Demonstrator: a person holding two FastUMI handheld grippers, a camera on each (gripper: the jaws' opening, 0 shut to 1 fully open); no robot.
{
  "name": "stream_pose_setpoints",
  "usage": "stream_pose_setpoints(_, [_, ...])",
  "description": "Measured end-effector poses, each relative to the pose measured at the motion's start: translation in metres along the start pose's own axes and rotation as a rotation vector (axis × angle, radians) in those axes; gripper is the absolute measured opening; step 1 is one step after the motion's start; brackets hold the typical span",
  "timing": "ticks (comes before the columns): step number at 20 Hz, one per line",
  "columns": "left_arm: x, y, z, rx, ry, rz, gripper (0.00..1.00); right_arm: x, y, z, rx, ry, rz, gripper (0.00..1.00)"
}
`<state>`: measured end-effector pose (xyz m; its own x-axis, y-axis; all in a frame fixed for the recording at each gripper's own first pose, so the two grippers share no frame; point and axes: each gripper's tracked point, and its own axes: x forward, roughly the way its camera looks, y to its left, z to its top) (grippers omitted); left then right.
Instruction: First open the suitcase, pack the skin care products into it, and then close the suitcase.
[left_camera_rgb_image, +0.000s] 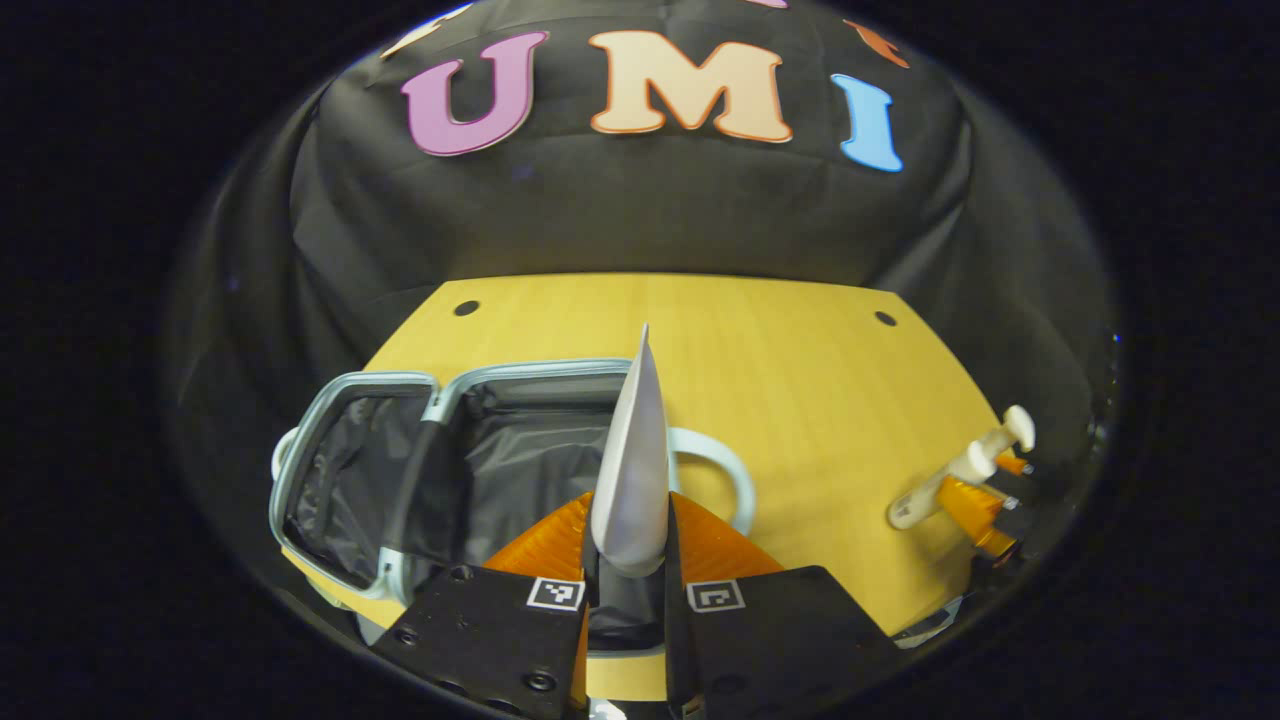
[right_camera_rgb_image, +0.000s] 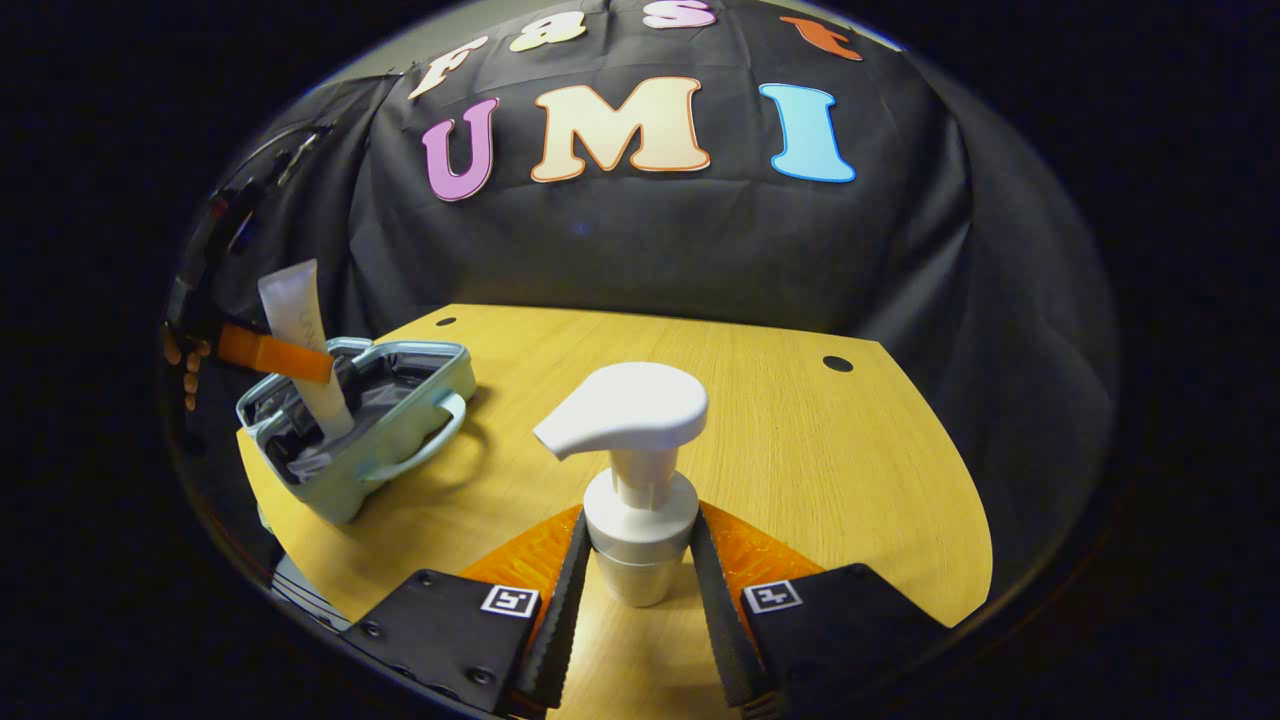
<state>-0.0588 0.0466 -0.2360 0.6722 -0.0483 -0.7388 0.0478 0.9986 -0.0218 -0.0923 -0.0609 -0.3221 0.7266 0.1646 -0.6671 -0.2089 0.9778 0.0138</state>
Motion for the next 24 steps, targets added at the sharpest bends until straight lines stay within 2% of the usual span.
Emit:
stream_pose_setpoints(5, [0.015,0.063,-0.036,-0.001,0.166,0.081,0.23,-0.016,0.034,0.044,0.029,-0.043,0.039,0.58])
stream_pose_setpoints(8, [0.03,0.076,-0.058,-0.012,0.248,0.072,0.23,-0.029,0.058,0.074,0.025,-0.088,0.058,0.59])
stream_pose_setpoints(9, [0.034,0.079,-0.066,-0.011,0.278,0.068,0.26,-0.032,0.066,0.082,0.03,-0.099,0.064,0.58])
stream_pose_setpoints(10, [0.038,0.082,-0.073,-0.014,0.305,0.065,0.23,-0.034,0.075,0.087,0.038,-0.105,0.071,0.58])
stream_pose_setpoints(12, [0.048,0.084,-0.064,-0.008,0.282,0.044,0.23,-0.037,0.089,0.09,0.057,-0.097,0.089,0.59])
stream_pose_setpoints(13, [0.049,0.085,-0.065,-0.012,0.307,0.036,0.23,-0.037,0.097,0.091,0.063,-0.087,0.102,0.59])
stream_pose_setpoints(16, [0.069,0.088,-0.061,-0.007,0.287,0.006,0.29,-0.036,0.128,0.096,0.086,-0.061,0.158,0.59])
stream_pose_setpoints(19, [0.081,0.079,-0.08,-0.063,0.343,-0.077,0.31,-0.031,0.161,0.102,0.106,-0.04,0.205,0.6])
stream_pose_setpoints(21, [0.085,0.077,-0.079,-0.086,0.313,-0.116,0.34,-0.027,0.181,0.104,0.119,-0.022,0.228,0.59])
stream_pose_setpoints(24, [0.076,0.075,-0.053,-0.085,0.193,-0.158,0.73,-0.018,0.207,0.107,0.122,0.004,0.25,0.59])
